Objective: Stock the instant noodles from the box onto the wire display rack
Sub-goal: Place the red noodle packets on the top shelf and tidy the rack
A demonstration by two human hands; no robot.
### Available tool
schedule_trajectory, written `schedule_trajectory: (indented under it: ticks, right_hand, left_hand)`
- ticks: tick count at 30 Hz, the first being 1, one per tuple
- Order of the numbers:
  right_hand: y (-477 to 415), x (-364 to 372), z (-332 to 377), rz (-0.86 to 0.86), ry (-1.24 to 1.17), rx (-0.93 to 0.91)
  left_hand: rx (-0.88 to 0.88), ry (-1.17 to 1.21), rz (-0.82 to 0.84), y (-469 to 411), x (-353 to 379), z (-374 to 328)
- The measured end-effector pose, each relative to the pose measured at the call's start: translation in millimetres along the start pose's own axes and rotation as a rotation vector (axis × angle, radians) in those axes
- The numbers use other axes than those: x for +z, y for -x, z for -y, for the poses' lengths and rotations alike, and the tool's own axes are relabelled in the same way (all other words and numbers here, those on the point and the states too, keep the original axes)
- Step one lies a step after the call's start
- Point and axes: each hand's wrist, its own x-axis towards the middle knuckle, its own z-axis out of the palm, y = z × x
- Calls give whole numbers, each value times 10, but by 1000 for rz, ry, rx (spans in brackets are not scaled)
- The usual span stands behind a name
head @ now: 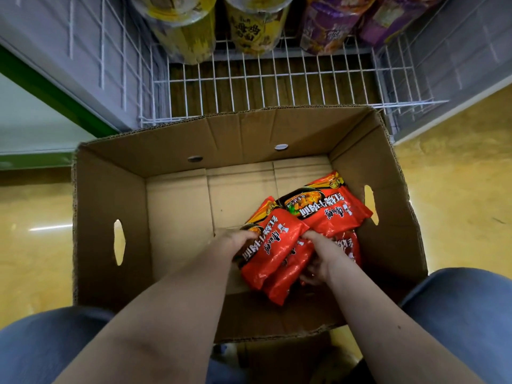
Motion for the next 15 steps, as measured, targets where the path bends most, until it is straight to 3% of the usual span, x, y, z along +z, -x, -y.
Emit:
schedule_trajectory:
  ticks: [4,9,15]
  right_hand:
    - [11,11,22,92,-108,82]
    - [80,65,42,262,-170,89]
    - [37,55,-56,240,-158,74]
  left_hand:
    - [247,-251,-213,-46,7,-46]
    - [268,-138,-152,12,36,-162]
    - [111,-164,79,40,36,-87]
